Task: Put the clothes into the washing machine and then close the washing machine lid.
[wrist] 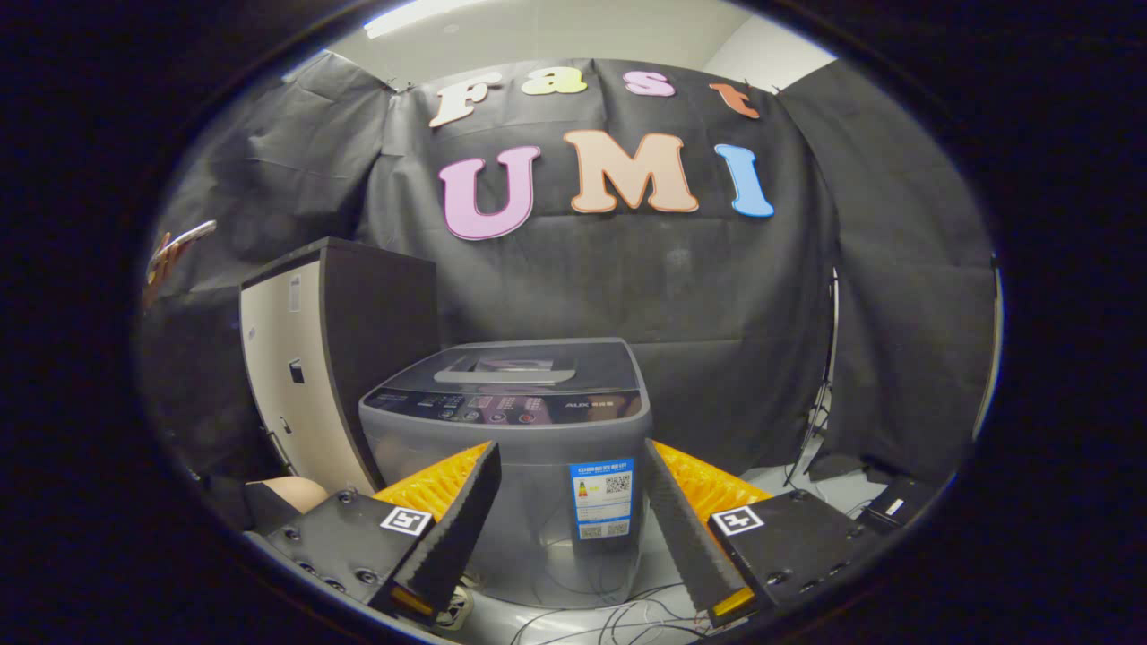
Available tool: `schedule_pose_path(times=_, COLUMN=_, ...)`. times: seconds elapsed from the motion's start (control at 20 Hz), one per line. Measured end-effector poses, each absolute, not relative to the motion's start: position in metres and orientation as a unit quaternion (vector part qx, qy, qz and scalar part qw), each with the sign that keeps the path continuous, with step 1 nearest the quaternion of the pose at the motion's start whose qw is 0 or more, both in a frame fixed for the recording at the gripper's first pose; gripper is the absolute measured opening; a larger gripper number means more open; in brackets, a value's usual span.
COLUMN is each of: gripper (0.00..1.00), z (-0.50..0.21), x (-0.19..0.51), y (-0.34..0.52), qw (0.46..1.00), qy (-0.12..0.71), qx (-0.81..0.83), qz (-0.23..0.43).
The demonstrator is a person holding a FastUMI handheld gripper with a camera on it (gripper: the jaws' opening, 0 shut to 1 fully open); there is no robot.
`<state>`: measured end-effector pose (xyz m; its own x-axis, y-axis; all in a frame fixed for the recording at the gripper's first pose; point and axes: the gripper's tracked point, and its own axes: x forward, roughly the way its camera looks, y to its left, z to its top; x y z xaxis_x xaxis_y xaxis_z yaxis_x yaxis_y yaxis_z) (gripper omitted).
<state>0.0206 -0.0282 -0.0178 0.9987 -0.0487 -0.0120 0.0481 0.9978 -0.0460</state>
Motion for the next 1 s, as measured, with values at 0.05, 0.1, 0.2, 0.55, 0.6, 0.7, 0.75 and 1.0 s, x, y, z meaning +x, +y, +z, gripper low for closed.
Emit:
schedule_pose_path(times=0.05, gripper=0.98, z=-0.017, x=0.018, y=-0.027, qw=0.999, qy=0.003, qx=-0.029, qz=-0.024)
schedule_pose_path(times=0.1, gripper=0.98, z=-0.015, x=0.016, y=-0.025, qw=0.999, qy=-0.001, qx=-0.035, qz=-0.024)
schedule_pose_path(times=0.2, gripper=0.98, z=-0.011, x=0.012, y=-0.026, qw=0.999, qy=-0.012, qx=-0.032, qz=-0.024)
schedule_pose_path(times=0.55, gripper=0.98, z=-0.010, x=0.001, y=-0.024, qw=0.999, qy=-0.016, qx=-0.035, qz=-0.022)
schedule_pose_path(times=0.6, gripper=0.98, z=-0.012, x=0.002, y=-0.025, qw=0.999, qy=-0.013, qx=-0.033, qz=-0.022)
schedule_pose_path(times=0.7, gripper=0.98, z=-0.012, x=0.001, y=-0.024, qw=0.999, qy=-0.014, qx=-0.034, qz=-0.022)
schedule_pose_path(times=0.75, gripper=0.98, z=-0.011, x=0.001, y=-0.024, qw=0.999, qy=-0.014, qx=-0.034, qz=-0.022)
schedule_pose_path(times=1.0, gripper=0.98, z=-0.013, x=0.002, y=-0.024, qw=0.999, qy=-0.013, qx=-0.033, qz=-0.022)
